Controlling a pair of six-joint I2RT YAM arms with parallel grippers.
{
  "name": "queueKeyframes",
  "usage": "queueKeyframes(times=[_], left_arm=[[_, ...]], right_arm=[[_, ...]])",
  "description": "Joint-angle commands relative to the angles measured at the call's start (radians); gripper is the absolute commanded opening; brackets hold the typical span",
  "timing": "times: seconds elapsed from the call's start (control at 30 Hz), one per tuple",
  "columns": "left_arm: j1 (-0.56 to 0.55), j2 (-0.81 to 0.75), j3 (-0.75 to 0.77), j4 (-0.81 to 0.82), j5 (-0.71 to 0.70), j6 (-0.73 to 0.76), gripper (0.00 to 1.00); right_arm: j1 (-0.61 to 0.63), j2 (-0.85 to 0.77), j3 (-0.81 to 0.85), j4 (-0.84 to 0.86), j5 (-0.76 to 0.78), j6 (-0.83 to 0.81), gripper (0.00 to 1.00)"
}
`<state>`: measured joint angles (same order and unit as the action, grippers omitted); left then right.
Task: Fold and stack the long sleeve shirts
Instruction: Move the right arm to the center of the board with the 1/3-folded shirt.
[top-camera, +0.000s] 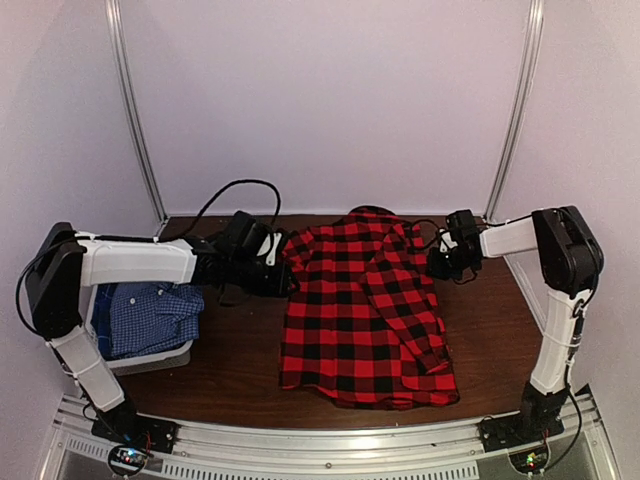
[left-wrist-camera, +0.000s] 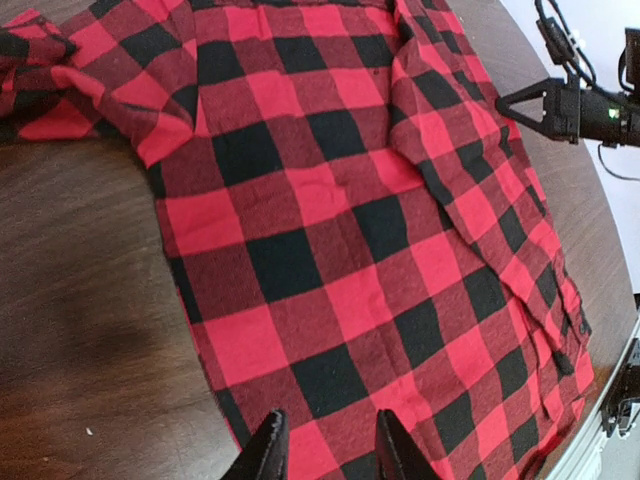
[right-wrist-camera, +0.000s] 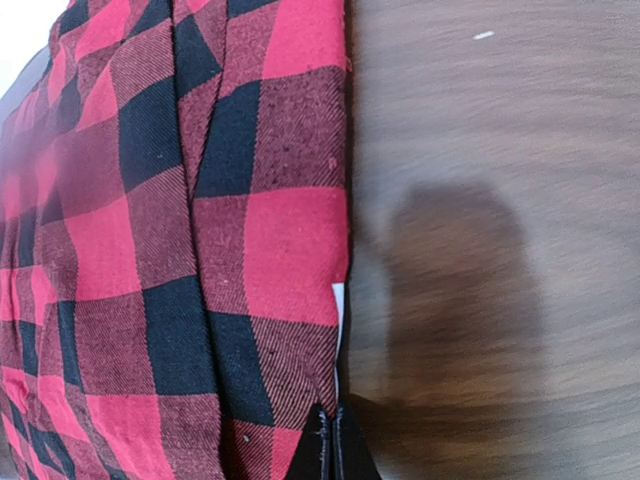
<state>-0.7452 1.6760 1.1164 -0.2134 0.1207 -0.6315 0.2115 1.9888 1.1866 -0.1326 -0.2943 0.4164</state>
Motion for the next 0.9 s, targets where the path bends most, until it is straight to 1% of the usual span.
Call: queueKeyframes(times=[0.0, 0.07, 0.13, 0.23, 0.37, 0.5, 0.63, 0.77, 0.87], left_arm=[[-0.038, 0.052, 0.046, 0.008, -0.024, -0.021, 0.31], [-0.042, 0.06, 0.06, 0.008, -0.039, -0.032, 0.31], [-0.039, 0.063, 0.084, -0.017, -0.098, -0.039, 0.32], [-0.019, 0.074, 0.152, -0.078, -0.201, -0.041, 0.33], [0.043, 0.093, 0.198, -0.103, -0.268, -0.056, 0.34], [0.105, 0.132, 0.251, -0.101, -0.338, -0.059, 0.36], [0.166, 0.214, 0.333, -0.089, -0.36, -0.051, 0.39], [0.219, 0.329, 0.456, -0.089, -0.34, -0.044, 0.4], [0.234, 0.42, 0.562, -0.095, -0.338, -0.019, 0.43]], right_arm=[[-0.074, 0.035, 0.052, -0.096, 0.04, -0.065, 0.0], [-0.089, 0.031, 0.059, -0.105, 0.048, -0.067, 0.0], [-0.09, 0.017, 0.062, -0.111, 0.053, -0.073, 0.07], [-0.083, -0.016, 0.056, -0.117, 0.06, -0.073, 0.2], [-0.07, -0.09, 0.035, -0.127, 0.092, -0.076, 0.36], [-0.051, -0.163, 0.008, -0.134, 0.107, -0.071, 0.47], [-0.012, -0.237, -0.026, -0.135, 0.116, -0.066, 0.53], [0.053, -0.292, -0.052, -0.143, 0.121, -0.055, 0.54], [0.108, -0.324, -0.069, -0.149, 0.136, -0.05, 0.56]])
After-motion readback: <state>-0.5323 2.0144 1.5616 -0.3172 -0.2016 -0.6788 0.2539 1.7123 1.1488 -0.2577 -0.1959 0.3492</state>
